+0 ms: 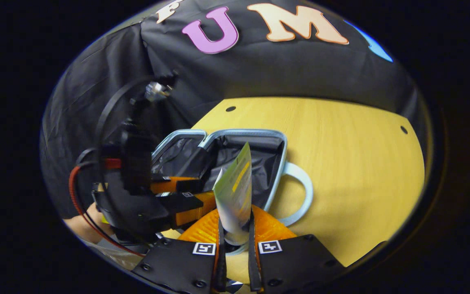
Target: First open the suitcase, pack the skin care products into it, and then close the suitcase.
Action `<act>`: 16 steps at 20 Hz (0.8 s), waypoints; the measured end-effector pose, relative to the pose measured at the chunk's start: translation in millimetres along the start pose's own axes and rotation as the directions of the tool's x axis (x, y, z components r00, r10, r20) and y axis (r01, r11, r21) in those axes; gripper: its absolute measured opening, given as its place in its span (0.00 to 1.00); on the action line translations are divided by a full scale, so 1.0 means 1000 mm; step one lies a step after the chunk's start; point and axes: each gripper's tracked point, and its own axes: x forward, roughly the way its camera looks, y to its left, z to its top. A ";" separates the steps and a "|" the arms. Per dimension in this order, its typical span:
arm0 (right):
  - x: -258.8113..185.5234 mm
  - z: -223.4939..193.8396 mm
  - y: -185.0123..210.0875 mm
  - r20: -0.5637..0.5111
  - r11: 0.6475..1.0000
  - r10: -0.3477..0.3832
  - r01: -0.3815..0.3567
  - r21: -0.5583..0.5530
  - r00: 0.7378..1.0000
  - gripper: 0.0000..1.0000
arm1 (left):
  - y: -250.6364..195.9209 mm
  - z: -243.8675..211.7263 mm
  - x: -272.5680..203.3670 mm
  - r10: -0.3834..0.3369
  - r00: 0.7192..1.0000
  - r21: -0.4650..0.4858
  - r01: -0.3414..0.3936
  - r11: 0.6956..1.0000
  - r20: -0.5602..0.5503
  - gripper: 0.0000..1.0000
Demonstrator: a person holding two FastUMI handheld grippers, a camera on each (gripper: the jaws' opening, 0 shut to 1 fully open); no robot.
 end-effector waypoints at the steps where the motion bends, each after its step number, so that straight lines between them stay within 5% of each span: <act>1: 0.009 -0.007 -0.001 -0.031 1.000 -0.015 0.015 0.007 0.999 0.19 | 0.001 0.009 -0.005 -0.011 0.999 -0.001 0.011 1.000 0.030 0.82; 7: 0.042 -0.031 0.001 -0.138 0.997 -0.069 0.073 0.022 0.988 0.24 | 0.059 0.048 -0.036 0.040 0.987 -0.023 -0.037 0.999 0.158 0.84; 12: 0.051 -0.011 0.006 -0.075 0.996 -0.068 0.073 0.055 0.995 0.29 | 0.138 0.054 -0.057 0.161 0.971 -0.098 -0.145 0.985 0.177 0.89; 14: 0.047 0.004 0.008 -0.027 0.996 -0.058 0.060 0.064 0.998 0.48 | 0.173 0.054 -0.064 0.215 0.961 -0.131 -0.194 0.972 0.173 0.89; 16: 0.037 0.023 0.007 0.030 0.996 -0.064 0.062 0.061 0.998 0.81 | 0.206 0.053 -0.072 0.267 0.948 -0.156 -0.242 0.958 0.170 0.90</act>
